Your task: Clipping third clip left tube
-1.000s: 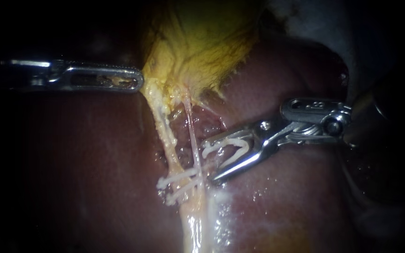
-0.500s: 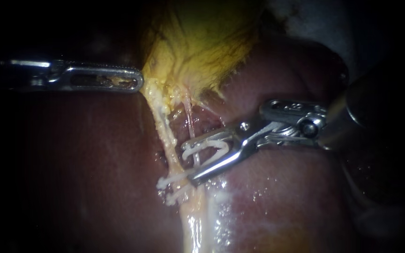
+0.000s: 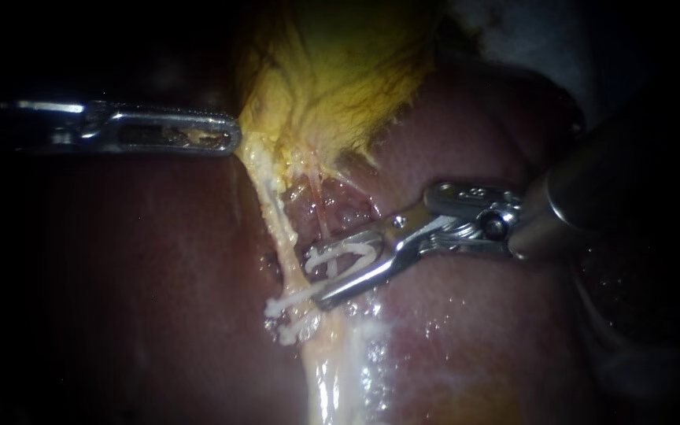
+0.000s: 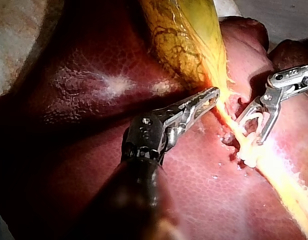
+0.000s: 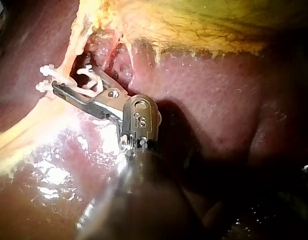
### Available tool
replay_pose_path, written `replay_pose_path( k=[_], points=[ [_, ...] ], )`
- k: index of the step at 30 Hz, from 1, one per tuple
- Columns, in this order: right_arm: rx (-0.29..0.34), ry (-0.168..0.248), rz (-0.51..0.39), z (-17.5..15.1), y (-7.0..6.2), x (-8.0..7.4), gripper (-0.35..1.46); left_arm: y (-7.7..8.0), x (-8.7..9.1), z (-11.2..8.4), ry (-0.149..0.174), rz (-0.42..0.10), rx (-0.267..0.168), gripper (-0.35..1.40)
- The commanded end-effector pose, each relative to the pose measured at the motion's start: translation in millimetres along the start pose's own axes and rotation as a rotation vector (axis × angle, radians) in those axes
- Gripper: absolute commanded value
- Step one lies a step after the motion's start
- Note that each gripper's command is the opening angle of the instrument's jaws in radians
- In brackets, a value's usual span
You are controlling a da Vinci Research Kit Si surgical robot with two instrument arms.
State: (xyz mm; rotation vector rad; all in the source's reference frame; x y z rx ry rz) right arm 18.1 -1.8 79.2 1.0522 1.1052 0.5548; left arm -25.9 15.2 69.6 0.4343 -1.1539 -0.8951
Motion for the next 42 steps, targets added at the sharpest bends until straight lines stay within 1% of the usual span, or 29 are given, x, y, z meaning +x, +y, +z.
replay_pose_path(
  k=[1,4,7,11,15,16,18,20,22,25,28,33,37,42],
  points=[
    [-0.002,0.001,0.0,0.4,0.2,0.0,0.51,0.0,0.1,0.1,0.0,0.0,0.0,-0.35],
    [0.003,0.018,0.004,1.2,0.5,0.1,0.51,0.0,0.2,0.1,0.0,0.001,-0.001,-0.35],
    [0.031,0.037,0.015,2.1,0.5,0.5,0.51,0.0,0.2,0.1,0.0,0.001,-0.001,-0.35],
    [0.088,0.075,0.037,3.2,0.1,0.7,0.51,0.0,0.2,0.2,0.0,0.001,-0.001,-0.35],
    [0.149,0.095,0.042,3.9,-0.5,1.1,0.51,0.0,0.2,0.2,0.0,0.001,-0.001,-0.35],
    [0.165,0.098,0.041,4.1,-0.7,1.3,0.51,0.0,0.2,0.2,0.0,0.001,-0.001,-0.35],
    [0.183,0.12,0.042,4.3,-1.0,1.9,0.51,0.0,0.2,0.2,0.0,0.001,-0.001,-0.35],
    [0.187,0.147,0.047,4.4,-1.5,2.6,0.51,0.0,0.2,0.2,0.0,0.001,-0.001,-0.35],
    [0.171,0.182,0.056,4.4,-2.0,3.6,0.51,0.0,0.2,0.2,0.0,0.001,-0.001,-0.35],
    [0.166,0.196,0.066,4.4,-2.4,5.1,0.51,0.1,0.2,0.2,-0.001,0.001,-0.001,-0.35],
    [0.161,0.204,0.072,4.3,-2.3,6.2,0.51,0.1,0.2,0.2,-0.001,0.001,-0.001,-0.35],
    [0.146,0.218,0.078,4.4,-2.1,7.0,0.43,0.1,0.2,0.2,0.0,0.001,-0.001,-0.35],
    [0.137,0.226,0.081,4.4,-2.2,7.4,0.29,0.1,0.2,0.2,0.0,0.001,-0.001,-0.35],
    [0.13,0.232,0.082,4.4,-2.2,7.4,-0.03,0.1,0.2,0.2,0.0,0.001,-0.001,-0.35]
  ],
)
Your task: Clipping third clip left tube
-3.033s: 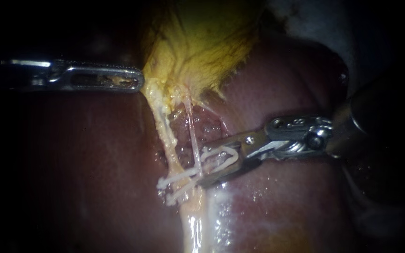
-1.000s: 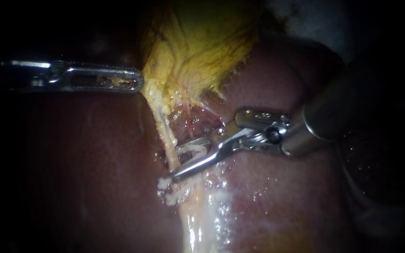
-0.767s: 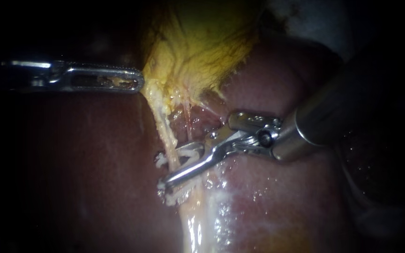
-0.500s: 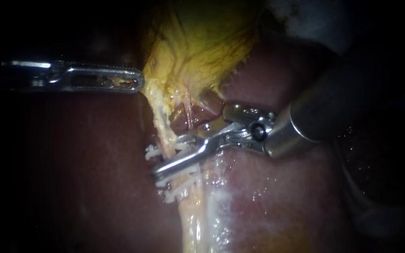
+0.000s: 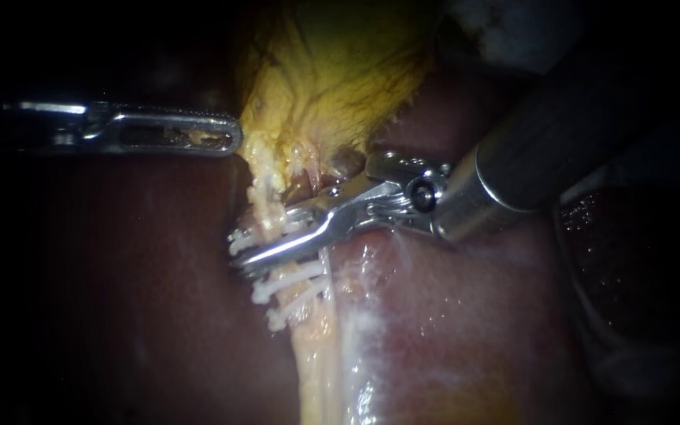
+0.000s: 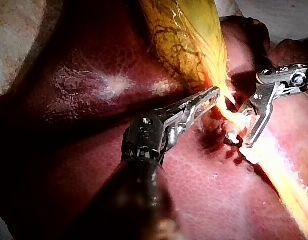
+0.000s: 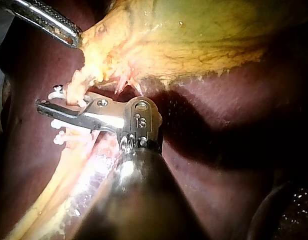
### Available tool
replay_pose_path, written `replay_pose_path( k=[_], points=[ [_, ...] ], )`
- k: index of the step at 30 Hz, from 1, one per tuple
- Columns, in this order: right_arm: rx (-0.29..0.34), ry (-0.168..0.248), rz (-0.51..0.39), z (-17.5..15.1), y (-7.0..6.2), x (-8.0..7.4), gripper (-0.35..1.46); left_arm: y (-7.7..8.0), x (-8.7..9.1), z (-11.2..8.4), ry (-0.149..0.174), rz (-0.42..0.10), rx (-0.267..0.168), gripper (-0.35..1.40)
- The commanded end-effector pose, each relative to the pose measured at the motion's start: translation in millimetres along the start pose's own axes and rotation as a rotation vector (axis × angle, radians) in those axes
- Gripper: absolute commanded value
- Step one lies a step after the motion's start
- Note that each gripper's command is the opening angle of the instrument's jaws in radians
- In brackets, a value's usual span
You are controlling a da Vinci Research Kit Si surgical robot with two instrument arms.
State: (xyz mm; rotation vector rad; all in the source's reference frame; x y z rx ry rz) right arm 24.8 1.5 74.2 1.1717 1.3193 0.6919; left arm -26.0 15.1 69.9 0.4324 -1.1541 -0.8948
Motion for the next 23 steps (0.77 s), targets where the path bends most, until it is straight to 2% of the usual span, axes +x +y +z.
replay_pose_path(
  k=[1,5,8,13,23],
  points=[
    [0.0,-0.001,0.005,0.0,0.0,0.0,-0.08,0.0,0.0,0.0,0.0,0.0,0.0,-0.35],
    [-0.003,0.002,0.023,0.0,0.0,-0.1,-0.35,0.0,0.0,0.0,0.0,0.0,0.0,-0.35],
    [0.0,0.003,0.028,-0.2,0.0,-0.2,-0.35,0.0,0.0,0.0,0.0,0.0,0.0,-0.35],
    [-0.021,-0.022,0.026,-0.2,0.0,-0.4,-0.35,0.0,0.0,0.0,0.0,0.0,0.0,-0.35],
    [-0.021,-0.022,0.025,-0.2,0.1,-0.5,-0.35,0.0,0.0,0.0,0.0,0.0,0.0,-0.35]
  ],
)
